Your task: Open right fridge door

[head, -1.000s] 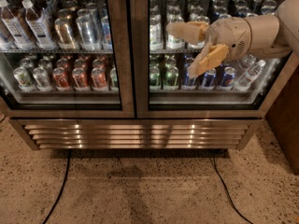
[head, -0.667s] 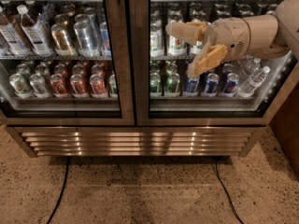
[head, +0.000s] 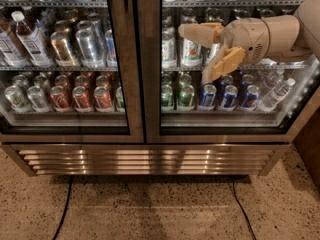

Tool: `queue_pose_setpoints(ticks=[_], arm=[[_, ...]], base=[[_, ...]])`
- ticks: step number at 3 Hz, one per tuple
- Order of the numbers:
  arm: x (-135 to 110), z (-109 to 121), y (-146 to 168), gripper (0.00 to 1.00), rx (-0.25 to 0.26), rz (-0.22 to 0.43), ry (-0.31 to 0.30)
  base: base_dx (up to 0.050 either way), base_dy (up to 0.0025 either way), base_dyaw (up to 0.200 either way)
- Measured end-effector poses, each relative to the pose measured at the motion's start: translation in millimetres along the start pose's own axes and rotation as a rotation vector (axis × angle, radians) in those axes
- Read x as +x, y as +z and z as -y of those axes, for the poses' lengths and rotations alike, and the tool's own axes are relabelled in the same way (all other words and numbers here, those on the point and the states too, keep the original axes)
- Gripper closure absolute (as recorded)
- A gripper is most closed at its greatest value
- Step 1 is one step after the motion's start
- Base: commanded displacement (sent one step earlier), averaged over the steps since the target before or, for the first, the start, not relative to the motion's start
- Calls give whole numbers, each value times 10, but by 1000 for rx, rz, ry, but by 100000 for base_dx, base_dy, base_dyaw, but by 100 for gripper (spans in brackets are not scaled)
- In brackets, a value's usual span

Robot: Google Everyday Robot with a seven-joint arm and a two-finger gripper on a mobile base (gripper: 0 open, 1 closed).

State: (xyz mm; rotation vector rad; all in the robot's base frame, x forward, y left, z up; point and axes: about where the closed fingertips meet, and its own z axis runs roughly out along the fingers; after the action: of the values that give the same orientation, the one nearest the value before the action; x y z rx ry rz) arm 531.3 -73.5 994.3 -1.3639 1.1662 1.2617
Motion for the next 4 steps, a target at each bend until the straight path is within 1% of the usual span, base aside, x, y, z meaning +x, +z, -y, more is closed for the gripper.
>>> queue_pose_setpoints(ticks=[1, 2, 3, 4], arm=[[-27, 34, 7, 0, 31, 37, -10], [-247, 1, -15, 0, 57, 83, -64], [-248, 1, -15, 0, 57, 82, -64], [-264, 52, -5, 0, 84, 4, -52]], base=[[0, 0, 0], [0, 0, 0], [0, 0, 0], [0, 0, 0]])
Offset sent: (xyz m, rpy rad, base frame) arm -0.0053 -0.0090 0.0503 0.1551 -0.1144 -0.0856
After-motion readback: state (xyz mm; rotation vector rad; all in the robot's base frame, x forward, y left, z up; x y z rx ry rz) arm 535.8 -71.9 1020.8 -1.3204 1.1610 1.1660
